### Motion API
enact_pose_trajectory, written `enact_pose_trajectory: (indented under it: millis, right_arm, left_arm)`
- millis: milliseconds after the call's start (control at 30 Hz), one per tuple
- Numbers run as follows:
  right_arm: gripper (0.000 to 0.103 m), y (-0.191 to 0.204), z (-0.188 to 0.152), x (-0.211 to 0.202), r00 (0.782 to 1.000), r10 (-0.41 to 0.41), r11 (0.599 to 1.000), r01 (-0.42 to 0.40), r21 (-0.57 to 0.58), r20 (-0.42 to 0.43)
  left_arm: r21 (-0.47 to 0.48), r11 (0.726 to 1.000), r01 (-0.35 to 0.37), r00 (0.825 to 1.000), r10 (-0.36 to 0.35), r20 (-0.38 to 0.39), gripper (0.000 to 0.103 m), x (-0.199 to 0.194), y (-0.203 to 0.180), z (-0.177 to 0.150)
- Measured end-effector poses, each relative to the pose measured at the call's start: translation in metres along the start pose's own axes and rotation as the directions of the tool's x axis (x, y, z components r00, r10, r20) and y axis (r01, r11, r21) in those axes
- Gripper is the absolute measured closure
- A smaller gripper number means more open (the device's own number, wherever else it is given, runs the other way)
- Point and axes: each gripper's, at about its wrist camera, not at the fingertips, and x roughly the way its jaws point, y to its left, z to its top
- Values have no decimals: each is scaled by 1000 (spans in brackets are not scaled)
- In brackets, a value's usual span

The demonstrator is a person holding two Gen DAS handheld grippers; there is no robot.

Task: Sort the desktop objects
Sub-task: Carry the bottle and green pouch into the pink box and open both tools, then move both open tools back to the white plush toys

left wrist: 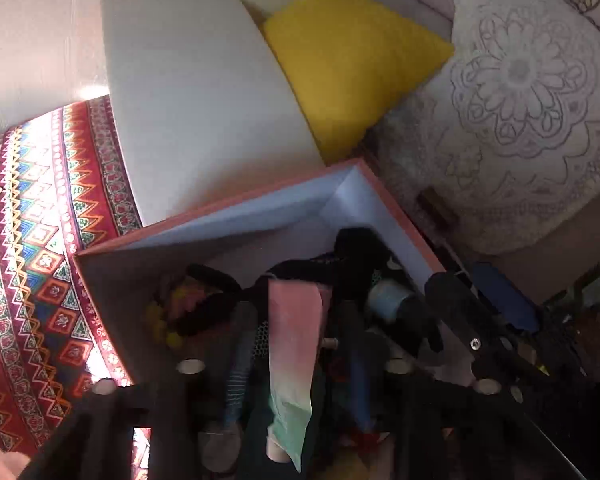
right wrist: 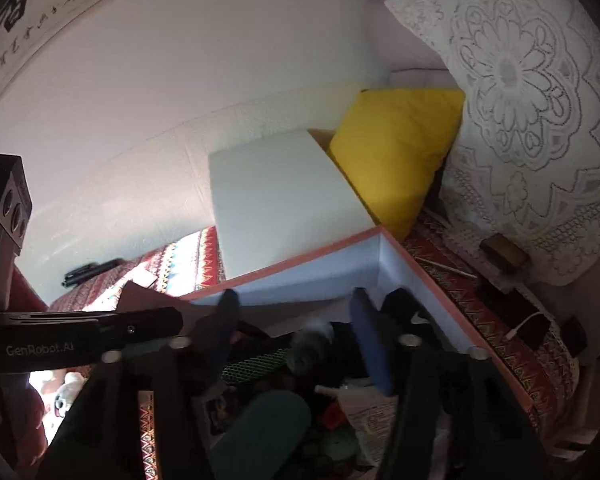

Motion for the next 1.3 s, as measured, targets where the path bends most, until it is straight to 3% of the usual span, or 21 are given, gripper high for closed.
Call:
enact_pose_trajectory:
  millis: [67, 133, 533, 700, 833, 1033, 1167, 1300]
  right_arm:
    - [26, -12, 2, -2, 1000, 3, 1000, -4, 31, 15]
    - [22, -21, 3, -5, 1000, 17, 998, -18, 52, 20]
    - [21, 2, 5, -21, 999, 45, 999, -45, 22, 31]
    - [21, 33, 3, -33, 997, 68, 997, -68, -21, 41]
    - [17, 65, -1, -44, 994, 102, 993, -99, -59, 47]
    - [7, 122, -26, -57, 970, 242, 970, -240, -47, 33]
    - [6, 164, -65, -45, 911, 404, 914, -405, 16, -76]
    - [5, 209, -116, -18, 815, 533, 846, -520, 118, -227]
  left_arm:
    - [7, 999, -39, 999, 38, 37, 21, -4, -4, 1]
    - [16, 999, -46, 998, 45, 50, 15, -8, -5, 0]
    - [23, 996, -89, 992, 87, 93, 15, -40, 7, -13]
    - [13, 987, -162, 973, 157, 169, 15, -83, 27, -29]
    - [-1, 966, -260, 937, 253, 242, 12, -124, 54, -48]
    - [-43, 910, -412, 857, 403, 320, 7, -175, 98, -89]
    - [-76, 868, -491, 811, 487, 325, 6, -198, 136, -123]
    - [-119, 813, -569, 755, 574, 317, 5, -216, 186, -166]
